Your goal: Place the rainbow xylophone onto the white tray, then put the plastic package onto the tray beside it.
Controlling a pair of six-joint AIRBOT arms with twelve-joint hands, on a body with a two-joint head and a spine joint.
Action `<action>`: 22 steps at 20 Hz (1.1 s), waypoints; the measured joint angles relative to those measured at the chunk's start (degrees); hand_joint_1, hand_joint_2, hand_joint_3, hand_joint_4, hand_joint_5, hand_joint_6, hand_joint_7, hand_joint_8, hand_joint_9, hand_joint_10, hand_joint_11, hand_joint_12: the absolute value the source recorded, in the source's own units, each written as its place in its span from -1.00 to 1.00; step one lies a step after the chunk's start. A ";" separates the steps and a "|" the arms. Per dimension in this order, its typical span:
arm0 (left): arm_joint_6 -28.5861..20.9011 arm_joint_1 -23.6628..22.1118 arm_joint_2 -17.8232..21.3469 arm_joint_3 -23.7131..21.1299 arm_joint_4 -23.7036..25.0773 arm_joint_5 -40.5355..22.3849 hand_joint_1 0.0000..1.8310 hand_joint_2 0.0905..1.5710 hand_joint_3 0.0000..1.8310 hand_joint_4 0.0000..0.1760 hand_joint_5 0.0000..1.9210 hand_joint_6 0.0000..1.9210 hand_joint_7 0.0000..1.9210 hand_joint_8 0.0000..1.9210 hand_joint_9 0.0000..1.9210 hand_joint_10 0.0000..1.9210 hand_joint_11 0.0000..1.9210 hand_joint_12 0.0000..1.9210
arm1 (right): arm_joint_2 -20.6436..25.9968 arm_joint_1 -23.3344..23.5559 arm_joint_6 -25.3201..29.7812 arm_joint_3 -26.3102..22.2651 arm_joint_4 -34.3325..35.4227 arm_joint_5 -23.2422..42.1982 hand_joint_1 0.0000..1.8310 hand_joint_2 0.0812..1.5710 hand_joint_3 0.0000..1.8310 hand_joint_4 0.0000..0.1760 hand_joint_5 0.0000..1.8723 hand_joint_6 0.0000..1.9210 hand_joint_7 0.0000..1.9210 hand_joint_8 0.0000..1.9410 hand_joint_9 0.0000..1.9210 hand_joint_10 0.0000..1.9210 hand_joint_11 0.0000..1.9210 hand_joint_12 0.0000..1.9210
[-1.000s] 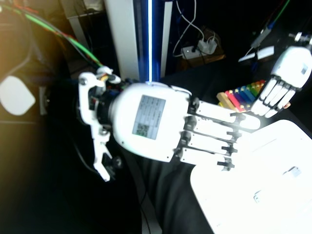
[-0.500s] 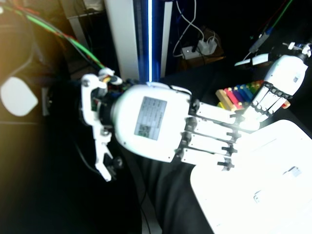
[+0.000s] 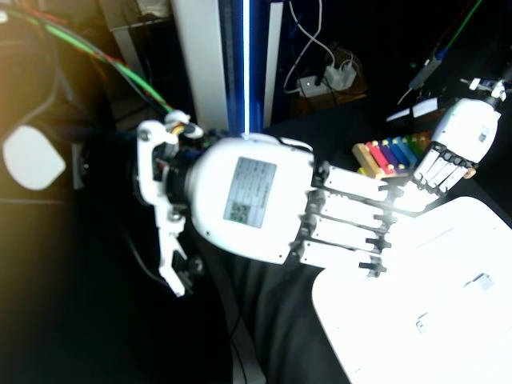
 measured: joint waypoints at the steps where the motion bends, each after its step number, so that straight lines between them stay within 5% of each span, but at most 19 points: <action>1: 0.02 0.17 0.00 0.00 -0.02 0.04 0.27 -0.09 -0.98 -0.72 -0.84 -0.99 -0.60 -1.00 -0.54 -1.00 -0.69 -0.83 | -0.02 0.00 0.02 0.00 -0.02 0.02 -0.17 0.07 -1.00 -1.00 -0.88 -1.00 -0.83 -1.00 -0.80 -0.99 -1.00 -0.33; 4: -0.07 0.31 -0.59 0.11 -0.55 0.33 0.40 0.01 -0.99 -0.54 -0.80 -1.00 -0.58 -1.00 -0.52 -1.00 -0.68 -0.84 | -0.02 0.00 0.00 0.00 -0.04 0.07 -0.17 0.07 -1.00 -1.00 -0.87 -1.00 -0.84 -1.00 -0.80 -1.00 -1.00 -0.36; 8: -0.13 0.94 -0.59 0.11 -0.96 0.35 0.41 0.00 -1.00 -0.73 -0.75 -0.98 -0.56 -0.99 -0.51 -0.99 -0.72 -0.84 | -0.02 0.00 0.00 0.00 -0.04 0.02 -0.15 0.07 -1.00 -1.00 -0.87 -1.00 -0.83 -1.00 -0.78 -1.00 -1.00 -0.24; 11: -0.15 1.31 -0.70 0.35 -1.25 0.35 0.42 0.04 -1.00 -1.00 -0.67 -1.00 -0.52 -1.00 -0.46 -1.00 -0.81 -0.53 | -0.02 0.00 0.02 0.00 -0.07 0.04 -0.16 0.06 -1.00 -1.00 -0.86 -1.00 -0.82 -1.00 -0.76 -0.99 -1.00 -0.24; 22: 0.63 2.01 -0.83 0.35 -5.14 1.22 0.40 0.33 -0.99 -1.00 -0.16 -0.98 -0.17 -0.99 -0.18 -0.98 -0.53 -0.28 | -0.07 0.00 0.00 0.00 -0.07 0.00 -0.25 0.09 -0.99 -1.00 -0.88 -1.00 -0.80 -1.00 -0.75 -1.00 -1.00 -0.15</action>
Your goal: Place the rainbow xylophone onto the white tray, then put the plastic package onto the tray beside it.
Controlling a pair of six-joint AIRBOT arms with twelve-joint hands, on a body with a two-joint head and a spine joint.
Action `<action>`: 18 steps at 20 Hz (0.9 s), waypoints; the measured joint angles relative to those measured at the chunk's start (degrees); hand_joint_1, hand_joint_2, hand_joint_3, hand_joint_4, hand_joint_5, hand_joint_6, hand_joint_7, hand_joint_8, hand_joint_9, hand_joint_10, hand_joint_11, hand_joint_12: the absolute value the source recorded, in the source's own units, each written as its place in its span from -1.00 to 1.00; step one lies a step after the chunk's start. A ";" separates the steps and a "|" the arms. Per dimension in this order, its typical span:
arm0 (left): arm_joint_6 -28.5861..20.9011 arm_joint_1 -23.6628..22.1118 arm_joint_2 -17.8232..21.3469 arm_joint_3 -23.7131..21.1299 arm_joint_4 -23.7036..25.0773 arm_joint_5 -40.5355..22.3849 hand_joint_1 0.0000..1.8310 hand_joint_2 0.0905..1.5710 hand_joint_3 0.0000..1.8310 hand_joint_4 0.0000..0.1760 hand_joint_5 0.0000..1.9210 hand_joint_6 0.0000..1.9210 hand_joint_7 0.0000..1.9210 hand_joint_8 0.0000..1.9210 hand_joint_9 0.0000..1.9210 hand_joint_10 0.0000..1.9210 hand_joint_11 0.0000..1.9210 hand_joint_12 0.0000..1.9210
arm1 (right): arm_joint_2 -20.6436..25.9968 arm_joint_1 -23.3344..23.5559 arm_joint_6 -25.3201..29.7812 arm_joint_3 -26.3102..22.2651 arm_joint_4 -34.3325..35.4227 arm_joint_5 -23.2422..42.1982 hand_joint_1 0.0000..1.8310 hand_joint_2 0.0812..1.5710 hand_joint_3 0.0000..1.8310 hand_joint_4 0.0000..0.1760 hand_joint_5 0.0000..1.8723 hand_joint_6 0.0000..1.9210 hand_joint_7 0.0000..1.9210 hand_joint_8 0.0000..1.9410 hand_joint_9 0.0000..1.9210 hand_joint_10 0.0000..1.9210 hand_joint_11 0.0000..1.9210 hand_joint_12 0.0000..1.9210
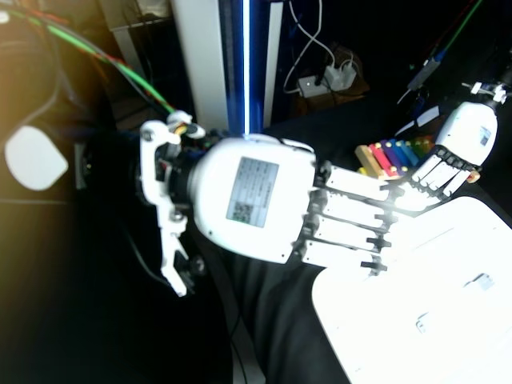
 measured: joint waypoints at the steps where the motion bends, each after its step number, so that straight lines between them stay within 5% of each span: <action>1: 0.79 0.02 0.00 0.00 -0.83 0.04 0.41 0.33 -1.00 -1.00 -0.13 -0.98 -0.15 -0.99 -0.16 -0.98 -0.53 -0.21 | -0.11 0.00 0.00 0.00 0.02 0.02 -0.24 0.09 -1.00 -1.00 -0.88 -1.00 -0.80 -1.00 -0.75 -1.00 -1.00 -0.14; 16: 5.05 -0.72 0.68 -1.27 -2.95 0.72 0.47 0.30 -1.00 -1.00 -0.05 -0.98 -0.05 -0.97 -0.06 -0.97 -0.48 -0.12 | -0.59 0.00 0.00 0.09 0.00 -0.02 -0.20 0.10 -1.00 -0.91 -0.88 -1.00 -0.78 -1.00 -0.72 -1.00 -1.00 -0.17; 17: 5.31 -1.05 0.68 -1.27 -3.17 0.72 0.47 0.40 -1.00 -1.00 -0.05 -0.99 -0.07 -0.03 -0.05 -0.98 -0.48 -0.11 | -0.59 0.00 0.00 0.07 -0.02 0.00 -0.21 0.09 -1.00 -0.87 -0.88 -1.00 -0.77 -0.99 -0.70 -0.99 -0.99 -0.17; 18: 5.60 -1.14 0.72 -1.27 -3.58 0.72 0.47 0.43 -1.00 -1.00 -0.05 -0.99 -0.10 0.19 -0.05 -0.98 -0.50 -0.10 | -0.59 0.00 0.00 0.07 -0.02 0.02 -0.22 0.08 -1.00 -0.90 -0.88 -1.00 -0.77 -1.00 -0.70 -0.99 -1.00 -0.18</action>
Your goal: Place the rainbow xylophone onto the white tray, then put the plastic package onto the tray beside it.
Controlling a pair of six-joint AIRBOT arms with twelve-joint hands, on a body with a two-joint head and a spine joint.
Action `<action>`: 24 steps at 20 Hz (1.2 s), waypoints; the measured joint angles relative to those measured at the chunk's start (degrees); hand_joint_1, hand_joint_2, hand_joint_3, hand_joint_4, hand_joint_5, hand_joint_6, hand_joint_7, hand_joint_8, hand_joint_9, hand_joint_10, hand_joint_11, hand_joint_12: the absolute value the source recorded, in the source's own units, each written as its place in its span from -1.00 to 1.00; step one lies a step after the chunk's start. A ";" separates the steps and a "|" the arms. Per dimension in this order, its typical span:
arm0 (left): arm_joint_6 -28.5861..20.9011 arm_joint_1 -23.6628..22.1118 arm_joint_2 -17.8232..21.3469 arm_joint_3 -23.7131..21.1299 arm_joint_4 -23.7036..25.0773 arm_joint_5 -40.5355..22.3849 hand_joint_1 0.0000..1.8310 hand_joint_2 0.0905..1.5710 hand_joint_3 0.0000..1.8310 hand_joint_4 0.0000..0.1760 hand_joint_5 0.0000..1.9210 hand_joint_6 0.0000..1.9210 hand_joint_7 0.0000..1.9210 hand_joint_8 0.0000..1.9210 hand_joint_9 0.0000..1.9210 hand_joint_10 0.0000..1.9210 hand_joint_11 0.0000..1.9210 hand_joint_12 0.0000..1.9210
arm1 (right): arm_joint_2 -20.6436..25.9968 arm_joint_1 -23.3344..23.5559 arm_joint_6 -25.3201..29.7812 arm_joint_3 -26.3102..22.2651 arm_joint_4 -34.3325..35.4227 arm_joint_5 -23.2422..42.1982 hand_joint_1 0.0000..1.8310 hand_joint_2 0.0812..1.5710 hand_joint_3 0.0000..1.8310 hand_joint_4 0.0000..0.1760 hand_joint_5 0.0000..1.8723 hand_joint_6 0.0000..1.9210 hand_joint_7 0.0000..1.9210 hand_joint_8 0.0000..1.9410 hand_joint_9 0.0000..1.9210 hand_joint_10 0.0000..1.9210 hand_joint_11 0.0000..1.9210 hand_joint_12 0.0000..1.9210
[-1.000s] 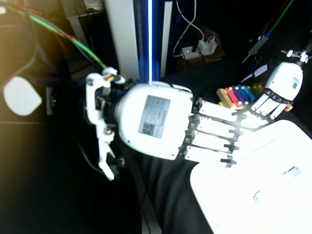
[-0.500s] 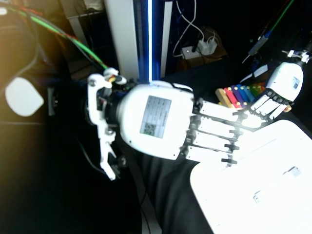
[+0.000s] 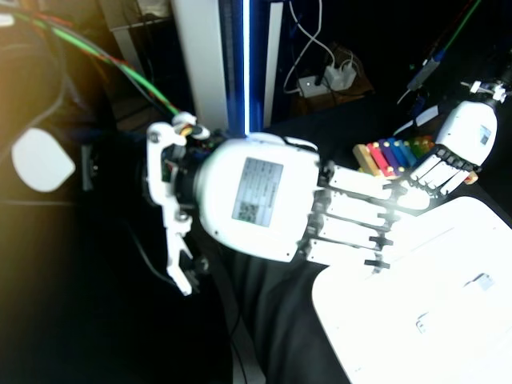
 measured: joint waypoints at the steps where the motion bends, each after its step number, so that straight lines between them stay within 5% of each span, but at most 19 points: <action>1: 1.09 0.00 0.26 -0.24 -0.37 0.00 0.46 0.44 -1.00 -1.00 -0.05 -0.99 -0.10 0.23 -0.04 -0.98 -0.49 -0.10 | 0.00 0.00 0.00 0.00 0.00 -0.02 -0.20 0.08 -1.00 -1.00 -0.88 -1.00 -0.77 -0.99 -0.70 -0.99 -1.00 -0.18; 2: 1.29 0.00 0.31 -0.24 -0.59 -0.07 0.33 0.47 -1.00 -0.81 -0.13 0.03 -0.11 0.23 -0.04 -0.99 -0.50 -0.07 | 0.00 0.00 0.00 0.00 0.02 -0.02 -0.19 0.08 -1.00 -1.00 -0.88 -1.00 -0.77 -1.00 -0.70 -0.99 -0.99 -0.17; 3: 1.60 -0.11 0.42 -0.35 -0.87 -0.04 0.28 0.50 -1.00 -0.62 -0.18 0.29 -0.16 0.30 -0.06 -0.99 -0.53 -0.08 | 0.00 0.00 0.00 0.02 0.02 -0.02 -0.18 0.09 -1.00 -0.98 -0.88 -1.00 -0.77 -1.00 -0.70 -0.99 -0.99 -0.17; 4: 2.19 -0.20 0.63 -0.70 -0.92 -0.09 0.24 0.48 -1.00 -1.00 -0.14 0.26 -0.27 -0.31 -0.10 -1.00 -0.57 -0.11 | 0.00 0.00 0.00 0.00 0.00 0.00 -0.18 0.08 -1.00 -0.96 -0.88 -1.00 -0.77 -1.00 -0.69 -0.99 -0.99 -0.17; 5: 2.34 -0.44 0.66 -0.72 -0.92 -0.09 0.22 0.47 -1.00 -1.00 -0.13 0.24 -0.20 -0.64 -0.13 -0.99 -0.61 -0.19 | 0.00 0.00 0.00 0.00 0.00 0.00 -0.19 0.08 -1.00 -0.97 -0.88 -1.00 -0.76 -0.99 -0.68 -0.99 -0.98 -0.17; 6: 2.78 -0.83 0.79 -0.72 -0.87 -0.13 0.23 0.46 -1.00 -1.00 -0.12 0.22 -0.10 -0.89 -0.15 -1.00 -0.62 -0.30 | 0.00 0.00 0.00 0.02 0.02 -0.02 -0.18 0.08 -1.00 -0.83 -0.87 -0.99 -0.75 -0.99 -0.68 -0.99 -0.98 -0.17; 7: 2.80 -0.98 0.96 -0.79 -0.90 -0.15 0.23 0.46 -1.00 -1.00 -0.12 0.22 -0.10 -0.89 -0.15 -1.00 -0.62 -0.30 | 0.00 0.00 0.02 0.00 -0.02 0.04 -0.18 0.08 -1.00 -0.83 -0.87 -0.99 -0.75 -0.99 -0.68 -0.99 -0.98 -0.17; 8: 3.06 -1.31 1.27 -0.83 -0.87 -0.37 0.28 0.47 -0.99 -1.00 -0.13 0.24 -0.11 0.02 -0.12 -0.99 -0.56 -0.32 | 0.00 0.00 0.00 0.02 0.02 0.02 -0.17 0.09 -1.00 -0.81 -0.86 -1.00 -0.75 -1.00 -0.66 -0.99 -0.96 -0.20; 9: 4.33 -1.68 1.79 -1.16 -1.31 -0.35 0.28 0.49 -1.00 -0.70 -0.17 0.30 -0.14 0.26 -0.10 -0.99 -0.52 -0.35 | 0.00 0.00 0.00 0.13 0.00 -0.02 -0.20 0.07 -1.00 -0.80 -0.87 -1.00 -0.75 -1.00 -0.66 -0.99 -0.96 -0.21; 14: 5.77 -4.50 2.51 -1.31 -2.80 -0.42 0.27 0.53 -1.00 -0.73 -0.24 0.38 -0.16 0.36 -0.08 -0.99 -0.50 -0.39 | -0.20 0.00 0.02 0.13 -0.02 0.00 -0.15 0.11 -0.99 -1.00 -0.87 -1.00 -0.74 -1.00 -0.65 -0.99 -0.96 -0.22; 15: 5.77 -4.76 2.51 -1.31 -2.82 -0.52 0.27 0.52 -1.00 -0.80 -0.24 0.38 -0.14 0.32 -0.07 -0.99 -0.49 -0.40 | -0.20 0.00 0.00 0.13 0.00 -0.02 -0.13 0.10 -1.00 -0.97 -0.87 -1.00 -0.74 -1.00 -0.66 -1.00 -0.97 -0.23; 16: 5.88 -5.31 2.73 -1.31 -2.62 -0.70 0.41 0.46 -1.00 -1.00 -0.32 -0.28 -0.13 0.28 -0.08 -0.99 -0.47 -0.42 | -0.20 0.00 0.00 0.15 0.02 -0.02 -0.12 0.10 -1.00 -0.98 -0.86 -1.00 -0.74 -1.00 -0.66 -1.00 -0.96 -0.23; 18: 6.14 -6.51 3.17 -1.31 -2.64 -0.76 0.31 0.33 -1.00 -1.00 -0.17 -0.90 -0.09 -0.87 -0.09 -0.99 -0.46 -0.56 | -0.20 0.00 0.00 0.24 0.02 -0.02 -0.15 0.07 -1.00 -1.00 -0.86 -1.00 -0.72 -0.99 -0.65 -0.99 -0.95 -0.23; 20: 6.84 -7.50 3.48 -1.31 -2.71 -0.72 0.33 0.34 -1.00 -1.00 -0.15 -0.96 -0.08 -0.94 -0.11 -1.00 -0.48 -0.55 | -0.20 0.00 0.00 0.26 0.04 0.00 -0.18 0.06 -1.00 -1.00 -0.86 -1.00 -0.70 -1.00 -0.63 -0.99 -0.91 -0.27; 23: 7.21 -9.68 3.85 -1.31 -2.67 -1.01 0.39 0.33 -1.00 -1.00 -0.14 -0.99 -0.06 -1.00 -0.05 -0.99 -0.48 -0.09 | -0.31 0.00 0.00 0.37 0.02 -0.04 -0.16 0.06 -1.00 -0.91 -0.86 -1.00 -0.70 -1.00 -0.63 -1.00 -0.91 -0.29; 24: 7.23 -10.29 3.89 -1.31 -2.51 -1.01 0.39 0.33 -1.00 -1.00 -0.14 -0.99 -0.06 -1.00 -0.05 -0.99 -0.48 -0.09 | -0.31 0.00 0.00 0.37 0.00 0.00 -0.16 0.06 -1.00 -0.91 -0.86 -1.00 -0.70 -1.00 -0.63 -1.00 -0.91 -0.29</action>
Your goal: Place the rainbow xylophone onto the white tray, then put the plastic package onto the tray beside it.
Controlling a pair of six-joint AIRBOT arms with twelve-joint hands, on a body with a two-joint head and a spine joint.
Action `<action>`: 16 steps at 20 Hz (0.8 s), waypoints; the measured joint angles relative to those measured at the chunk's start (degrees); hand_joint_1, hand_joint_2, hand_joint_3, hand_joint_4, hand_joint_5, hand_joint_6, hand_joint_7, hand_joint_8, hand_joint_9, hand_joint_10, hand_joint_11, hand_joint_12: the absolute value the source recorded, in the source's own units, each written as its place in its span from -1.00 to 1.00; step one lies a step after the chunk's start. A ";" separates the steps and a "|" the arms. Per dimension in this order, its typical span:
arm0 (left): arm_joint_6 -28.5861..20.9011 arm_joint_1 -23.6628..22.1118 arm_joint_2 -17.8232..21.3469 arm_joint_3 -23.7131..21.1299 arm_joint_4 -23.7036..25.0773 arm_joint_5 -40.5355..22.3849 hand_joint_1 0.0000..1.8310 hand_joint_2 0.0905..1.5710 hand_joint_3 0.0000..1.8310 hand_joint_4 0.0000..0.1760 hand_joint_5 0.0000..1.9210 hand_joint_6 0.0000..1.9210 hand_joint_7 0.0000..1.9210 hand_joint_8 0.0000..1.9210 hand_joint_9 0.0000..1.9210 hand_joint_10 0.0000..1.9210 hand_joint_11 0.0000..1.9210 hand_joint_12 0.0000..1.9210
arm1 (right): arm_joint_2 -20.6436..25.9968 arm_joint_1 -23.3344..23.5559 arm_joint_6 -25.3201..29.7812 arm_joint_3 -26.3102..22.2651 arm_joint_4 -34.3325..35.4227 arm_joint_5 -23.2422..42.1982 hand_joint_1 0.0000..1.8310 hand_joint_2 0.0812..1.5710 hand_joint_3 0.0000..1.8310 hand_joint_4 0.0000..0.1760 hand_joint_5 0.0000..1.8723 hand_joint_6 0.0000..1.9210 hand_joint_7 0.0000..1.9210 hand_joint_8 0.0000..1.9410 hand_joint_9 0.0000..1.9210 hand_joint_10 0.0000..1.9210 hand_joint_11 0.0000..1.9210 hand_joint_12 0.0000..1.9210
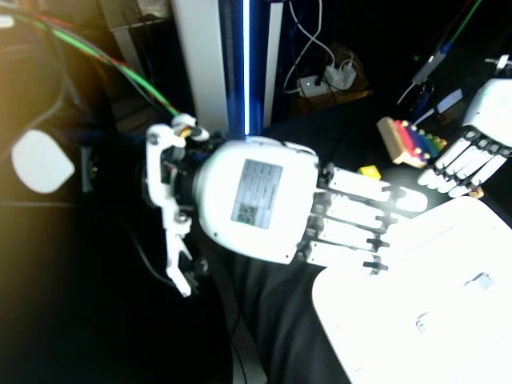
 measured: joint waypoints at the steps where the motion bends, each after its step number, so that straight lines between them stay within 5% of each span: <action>1: 0.28 -1.14 0.13 0.00 0.20 -0.17 0.38 0.35 -0.99 -1.00 -0.15 -1.00 -0.06 -0.99 -0.04 -0.99 -0.45 -0.05 | 0.00 0.00 0.00 0.00 0.04 0.00 -0.14 0.07 -1.00 -0.98 -0.87 -1.00 -0.70 -0.99 -0.63 -1.00 -0.91 -0.29; 7: 1.42 -7.54 0.74 0.00 2.64 0.35 0.36 0.31 -1.00 -1.00 -0.19 -0.99 -0.08 -1.00 -0.01 -0.98 -0.39 -0.11 | -0.04 0.00 0.02 0.07 0.02 -0.02 -0.18 0.05 -1.00 -1.00 -0.87 -1.00 -0.69 -1.00 -0.61 -0.99 -0.89 -0.29; 9: 1.25 -9.97 1.88 -0.70 4.28 0.42 0.40 0.21 -1.00 -1.00 -0.13 -0.99 -0.03 -0.99 0.02 -0.98 -0.38 -0.29 | -0.04 0.00 0.00 0.07 0.04 0.02 -0.18 0.04 -1.00 -1.00 -0.87 -1.00 -0.68 -0.99 -0.60 -0.99 -0.87 -0.29; 11: -0.96 -12.83 2.78 -1.09 8.50 0.02 0.40 0.21 -1.00 -1.00 -0.12 -1.00 0.00 -0.99 0.03 -0.98 -0.38 -0.22 | -0.04 0.00 0.02 0.13 0.04 -0.07 -0.18 0.03 -1.00 -1.00 -0.87 -1.00 -0.68 -0.99 -0.60 -0.99 -0.86 -0.28; 12: -2.60 -15.13 3.30 -1.66 11.74 0.17 0.33 0.24 -1.00 -1.00 -0.13 -1.00 0.00 -1.00 0.04 -0.98 -0.43 0.03 | -0.04 0.00 0.02 0.11 0.02 0.04 -0.17 0.03 -1.00 -1.00 -0.88 -1.00 -0.69 -1.00 -0.62 -1.00 -0.85 -0.34; 16: -3.50 -19.02 3.50 -2.32 16.39 0.63 0.30 0.22 -1.00 -1.00 -0.12 -0.99 -0.04 -1.00 -0.05 -1.00 -0.61 0.21 | -0.59 0.00 0.02 0.24 0.09 0.02 -0.14 0.03 -1.00 -0.97 -0.89 -1.00 -0.69 -1.00 -0.63 -1.00 -0.85 -0.37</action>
